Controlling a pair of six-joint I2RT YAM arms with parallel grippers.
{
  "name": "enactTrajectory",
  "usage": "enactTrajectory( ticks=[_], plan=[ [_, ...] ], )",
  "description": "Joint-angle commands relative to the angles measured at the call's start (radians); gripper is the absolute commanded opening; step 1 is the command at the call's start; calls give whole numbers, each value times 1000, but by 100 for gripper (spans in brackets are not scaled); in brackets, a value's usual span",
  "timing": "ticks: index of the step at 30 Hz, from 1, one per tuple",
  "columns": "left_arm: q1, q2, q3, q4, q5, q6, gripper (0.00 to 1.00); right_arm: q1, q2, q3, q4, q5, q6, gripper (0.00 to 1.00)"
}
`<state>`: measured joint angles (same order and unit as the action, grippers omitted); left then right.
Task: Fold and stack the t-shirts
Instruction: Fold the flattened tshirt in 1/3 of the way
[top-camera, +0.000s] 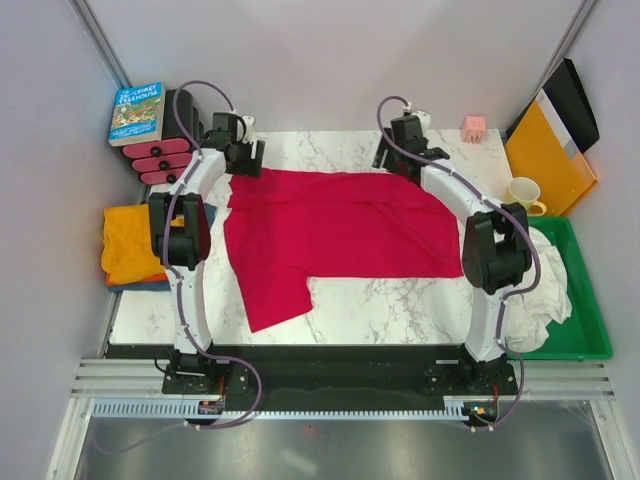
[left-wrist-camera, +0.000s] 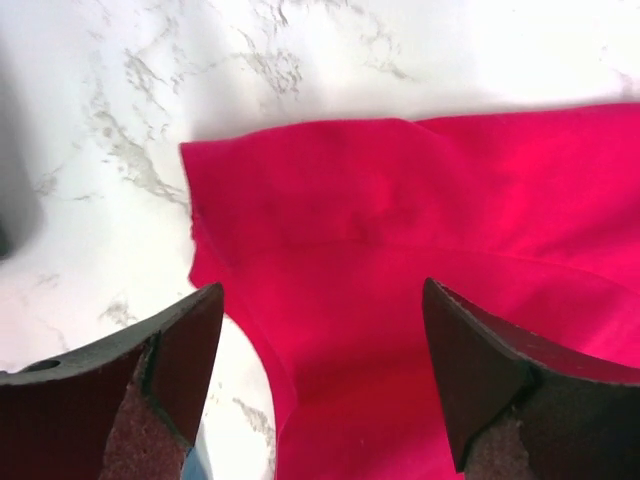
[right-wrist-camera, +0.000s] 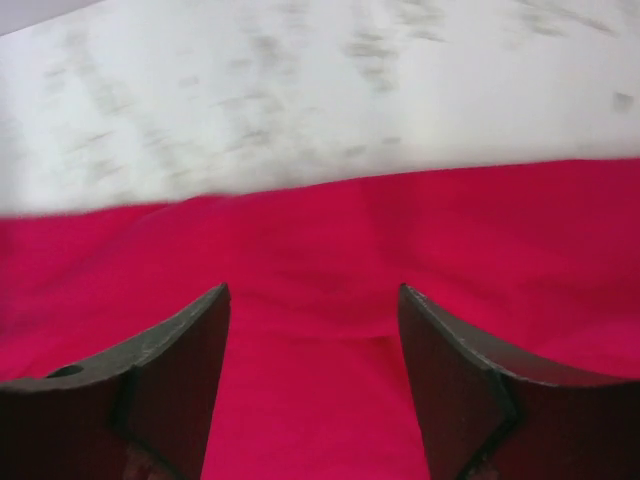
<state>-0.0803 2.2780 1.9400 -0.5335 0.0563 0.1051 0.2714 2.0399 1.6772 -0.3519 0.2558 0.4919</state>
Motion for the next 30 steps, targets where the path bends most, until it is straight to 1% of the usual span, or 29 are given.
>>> enactTrajectory(
  ticks=[1, 2, 3, 4, 5, 6, 8, 9, 10, 11, 12, 14, 16, 21, 24, 27, 28, 29, 30],
  plan=[
    [7, -146, -41, 38, 43, 5, 83, 164, -89, -26, 14, -107, -3, 69],
    [7, -146, -52, 36, 54, 13, 82, 216, -83, -34, 14, -128, 13, 62],
    [5, -141, -62, 32, 53, 18, 79, 247, -69, -40, 16, -133, 20, 30],
    [5, -134, -62, 29, 51, 16, 75, 280, -57, -46, 14, -113, 25, 13],
    [5, -126, -64, 15, 50, 18, 67, 343, -44, -45, 14, -106, 24, 3],
    [5, -115, -68, 10, 51, 18, 64, 374, -29, -39, 13, -102, 20, 0],
    [8, -115, -81, 10, 51, 15, 61, 441, 35, 13, -11, -93, 19, 2],
    [10, -121, -93, 10, 68, 10, 62, 460, 78, 35, -19, -86, 22, 8],
    [11, -129, -102, 10, 74, 7, 64, 479, 98, 71, -21, -81, 23, 13],
    [17, -140, -111, 10, 82, 7, 68, 506, 118, 91, -22, -78, 22, 18],
    [20, -161, -128, 10, 102, 7, 70, 518, 150, 111, -24, -72, 23, 27],
    [34, -193, -148, 10, 119, 10, 77, 545, 177, 168, -21, -66, 31, 37],
    [43, -239, -174, 10, 135, 11, 79, 554, 221, 228, -21, -66, 43, 41],
    [74, -328, -236, 10, 180, 8, 80, 571, 330, 379, -22, -105, 73, 43],
    [79, -394, -282, 12, 204, 16, 80, 569, 368, 424, -21, -106, 91, 43],
    [79, -472, -334, 9, 252, 25, 79, 569, 352, 399, -15, -89, 96, 42],
    [79, -492, -354, 6, 272, 24, 78, 569, 339, 382, -12, -57, 97, 42],
    [77, -529, -393, 6, 305, 22, 77, 569, 301, 360, -9, -38, 100, 42],
    [71, -543, -413, 7, 315, 27, 77, 569, 277, 302, -1, -15, 97, 41]
  ],
)
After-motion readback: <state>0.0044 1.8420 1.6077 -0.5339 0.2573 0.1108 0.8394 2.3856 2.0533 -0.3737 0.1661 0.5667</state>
